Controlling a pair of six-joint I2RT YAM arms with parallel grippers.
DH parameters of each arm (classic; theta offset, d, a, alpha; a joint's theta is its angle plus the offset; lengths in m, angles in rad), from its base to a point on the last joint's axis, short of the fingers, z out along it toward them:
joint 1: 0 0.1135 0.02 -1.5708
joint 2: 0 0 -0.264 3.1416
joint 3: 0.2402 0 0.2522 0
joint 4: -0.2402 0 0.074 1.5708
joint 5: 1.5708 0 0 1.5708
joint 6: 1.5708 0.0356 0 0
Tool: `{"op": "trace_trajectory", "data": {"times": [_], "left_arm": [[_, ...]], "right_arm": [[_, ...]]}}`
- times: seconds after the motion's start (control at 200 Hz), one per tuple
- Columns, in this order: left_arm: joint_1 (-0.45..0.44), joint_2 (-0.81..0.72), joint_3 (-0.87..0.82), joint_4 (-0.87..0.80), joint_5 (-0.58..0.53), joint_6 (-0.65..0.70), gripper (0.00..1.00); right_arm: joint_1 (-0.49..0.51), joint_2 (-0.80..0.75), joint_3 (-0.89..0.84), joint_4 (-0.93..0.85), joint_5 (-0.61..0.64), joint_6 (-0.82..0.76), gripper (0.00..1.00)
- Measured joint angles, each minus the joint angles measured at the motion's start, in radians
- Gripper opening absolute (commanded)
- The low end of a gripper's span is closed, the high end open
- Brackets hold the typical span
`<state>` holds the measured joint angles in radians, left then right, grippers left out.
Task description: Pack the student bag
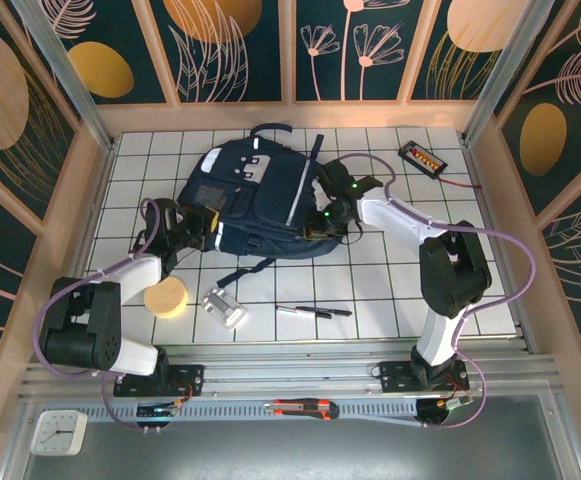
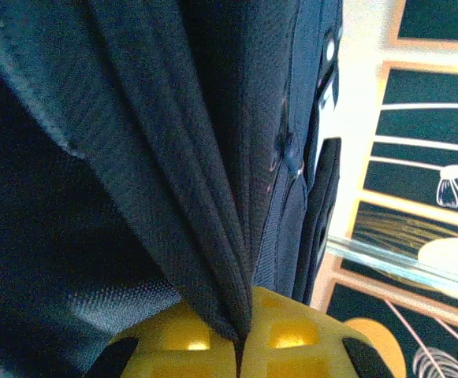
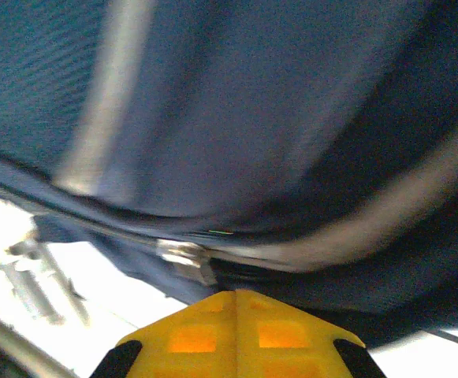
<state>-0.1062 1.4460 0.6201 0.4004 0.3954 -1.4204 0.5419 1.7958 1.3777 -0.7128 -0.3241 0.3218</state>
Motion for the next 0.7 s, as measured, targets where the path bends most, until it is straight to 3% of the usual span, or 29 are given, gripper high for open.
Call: {"op": "trace_trajectory", "data": {"times": [0.125,0.275,0.34,0.42,0.601,0.631,0.701], "left_arm": [[0.042,0.048,0.064,-0.011,-0.014,0.033,0.00],[0.049,0.124,0.148,-0.027,-0.011,0.071,0.00],[0.049,0.150,0.176,-0.028,-0.007,0.085,0.23],[0.049,0.156,0.193,-0.038,-0.006,0.100,0.41],[0.049,0.097,0.194,-0.099,-0.002,0.149,0.54],[0.048,0.074,0.188,-0.113,-0.002,0.158,0.56],[0.045,0.014,0.171,-0.150,0.000,0.177,0.62]], "right_arm": [[-0.034,0.000,-0.002,-0.045,0.002,-0.002,0.00],[0.060,0.010,0.013,-0.047,-0.027,0.003,0.00],[0.106,0.022,0.026,-0.040,-0.048,0.010,0.00],[0.133,0.032,0.028,-0.026,-0.067,0.024,0.00],[0.123,0.036,0.049,-0.023,-0.072,0.032,0.00],[0.120,0.036,0.056,-0.021,-0.074,0.031,0.08],[0.114,0.036,0.067,-0.017,-0.080,0.031,0.39]]}}
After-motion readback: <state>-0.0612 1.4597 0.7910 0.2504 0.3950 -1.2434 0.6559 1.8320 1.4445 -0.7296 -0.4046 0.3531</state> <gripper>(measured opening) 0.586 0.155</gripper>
